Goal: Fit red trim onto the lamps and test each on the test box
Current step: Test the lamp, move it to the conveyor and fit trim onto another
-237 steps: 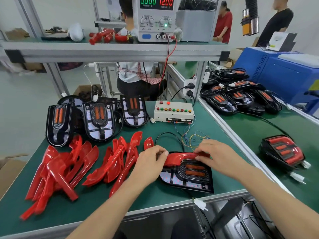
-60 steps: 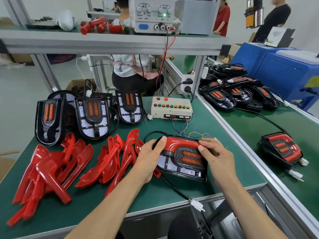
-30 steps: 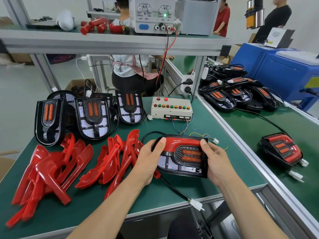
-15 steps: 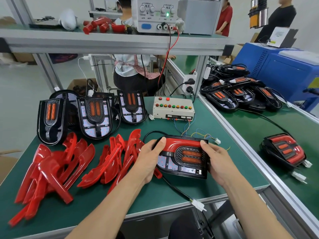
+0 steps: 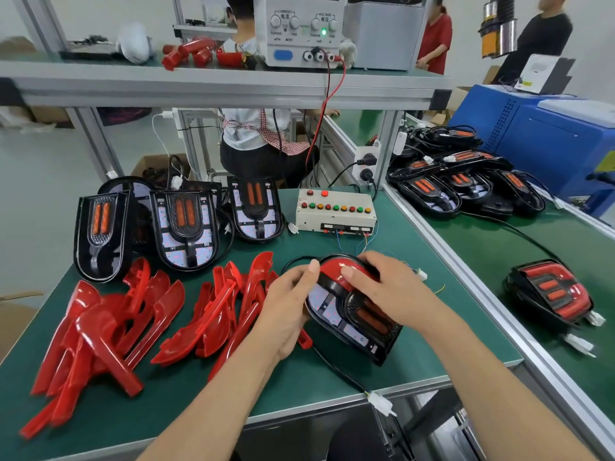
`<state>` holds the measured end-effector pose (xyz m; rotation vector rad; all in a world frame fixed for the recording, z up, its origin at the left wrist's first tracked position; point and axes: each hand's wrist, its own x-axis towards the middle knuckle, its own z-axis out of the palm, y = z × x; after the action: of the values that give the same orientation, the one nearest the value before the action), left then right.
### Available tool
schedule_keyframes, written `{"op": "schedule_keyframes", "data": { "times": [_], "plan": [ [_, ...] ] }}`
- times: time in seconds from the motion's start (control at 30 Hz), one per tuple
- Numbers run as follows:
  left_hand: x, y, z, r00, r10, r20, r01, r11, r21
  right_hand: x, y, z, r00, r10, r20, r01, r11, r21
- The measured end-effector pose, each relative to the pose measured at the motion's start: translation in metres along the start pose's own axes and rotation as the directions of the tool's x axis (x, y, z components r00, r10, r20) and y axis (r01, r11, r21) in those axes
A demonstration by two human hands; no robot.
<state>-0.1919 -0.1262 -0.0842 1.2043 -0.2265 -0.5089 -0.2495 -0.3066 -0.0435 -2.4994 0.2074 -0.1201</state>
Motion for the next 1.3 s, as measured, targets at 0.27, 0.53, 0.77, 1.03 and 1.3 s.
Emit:
{"op": "schedule_keyframes", "data": {
  "times": [0.27, 0.53, 0.77, 1.03, 1.3],
  "plan": [
    [-0.001, 0.013, 0.013, 0.998, -0.054, 0.031, 0.057, 0.994, -0.092, 0.006, -0.006, -0.001, 0.999, -0.013, 0.052, 0.007, 0.993, 0.116],
    [0.002, 0.019, 0.020, 0.999, -0.033, -0.025, 0.031, 0.997, -0.071, 0.007, -0.011, 0.001, 1.000, -0.019, 0.019, 0.014, 0.972, 0.233],
    [0.001, 0.011, 0.014, 0.999, 0.003, 0.046, -0.003, 1.000, 0.011, 0.002, -0.007, 0.003, 0.999, -0.041, -0.022, 0.044, 0.983, 0.177],
    [0.007, 0.014, 0.004, 0.996, -0.082, -0.020, 0.077, 0.981, -0.178, -0.030, 0.042, -0.025, 0.986, 0.004, 0.168, -0.078, 0.896, 0.438],
    [0.012, 0.014, 0.007, 0.989, -0.126, -0.076, 0.109, 0.973, -0.202, -0.048, 0.064, 0.001, 0.999, 0.052, 0.005, -0.039, 0.694, 0.719]
  ]
}}
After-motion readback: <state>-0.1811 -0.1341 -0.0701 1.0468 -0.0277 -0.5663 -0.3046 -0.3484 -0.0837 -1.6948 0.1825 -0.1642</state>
